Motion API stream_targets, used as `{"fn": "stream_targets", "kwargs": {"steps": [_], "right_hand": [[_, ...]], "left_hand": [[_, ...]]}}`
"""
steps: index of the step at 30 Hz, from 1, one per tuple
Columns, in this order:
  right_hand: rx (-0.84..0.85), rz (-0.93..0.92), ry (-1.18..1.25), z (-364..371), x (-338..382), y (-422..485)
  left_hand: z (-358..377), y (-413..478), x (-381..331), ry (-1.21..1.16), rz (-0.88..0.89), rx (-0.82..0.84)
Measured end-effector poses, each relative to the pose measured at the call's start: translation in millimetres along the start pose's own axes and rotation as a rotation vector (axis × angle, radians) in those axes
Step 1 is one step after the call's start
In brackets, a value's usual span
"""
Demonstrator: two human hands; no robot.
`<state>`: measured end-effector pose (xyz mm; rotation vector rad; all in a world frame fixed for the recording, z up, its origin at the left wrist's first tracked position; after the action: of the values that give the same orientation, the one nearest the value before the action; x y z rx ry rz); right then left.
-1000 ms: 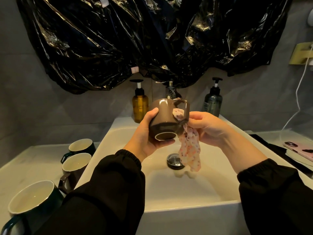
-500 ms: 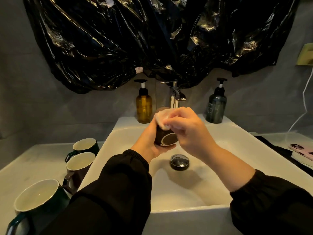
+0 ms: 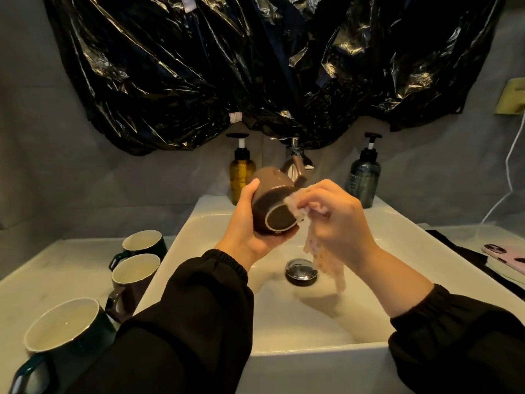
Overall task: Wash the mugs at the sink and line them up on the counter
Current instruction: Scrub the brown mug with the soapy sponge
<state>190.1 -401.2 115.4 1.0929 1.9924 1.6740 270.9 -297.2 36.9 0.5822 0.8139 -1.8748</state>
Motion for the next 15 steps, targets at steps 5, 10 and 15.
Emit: {"fn": "stream_targets", "kwargs": {"steps": [5, 10, 15], "right_hand": [[-0.255, 0.835, 0.207, -26.6, -89.6, -7.7], [-0.142, 1.072, 0.74, -10.3, -79.9, -8.5], [-0.108, 0.999, 0.714, -19.3, -71.2, -1.2]], "left_hand": [[15.0, -10.0, -7.6, 0.206, 0.137, 0.075], [24.9, -13.1, -8.2, 0.535, 0.358, 0.101], [26.1, -16.0, -20.2, 0.548, 0.549, 0.066]]}}
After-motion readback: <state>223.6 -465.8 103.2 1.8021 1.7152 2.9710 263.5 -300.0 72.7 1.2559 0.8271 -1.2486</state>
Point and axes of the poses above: each hand's wrist, its own y-axis towards the middle knuckle, its own z-axis out of the palm, x = y × z, the point moved 8 cm from there along y, towards the middle knuckle, and after that the axes turned 10 degrees about -x, right-handed, at the moved point
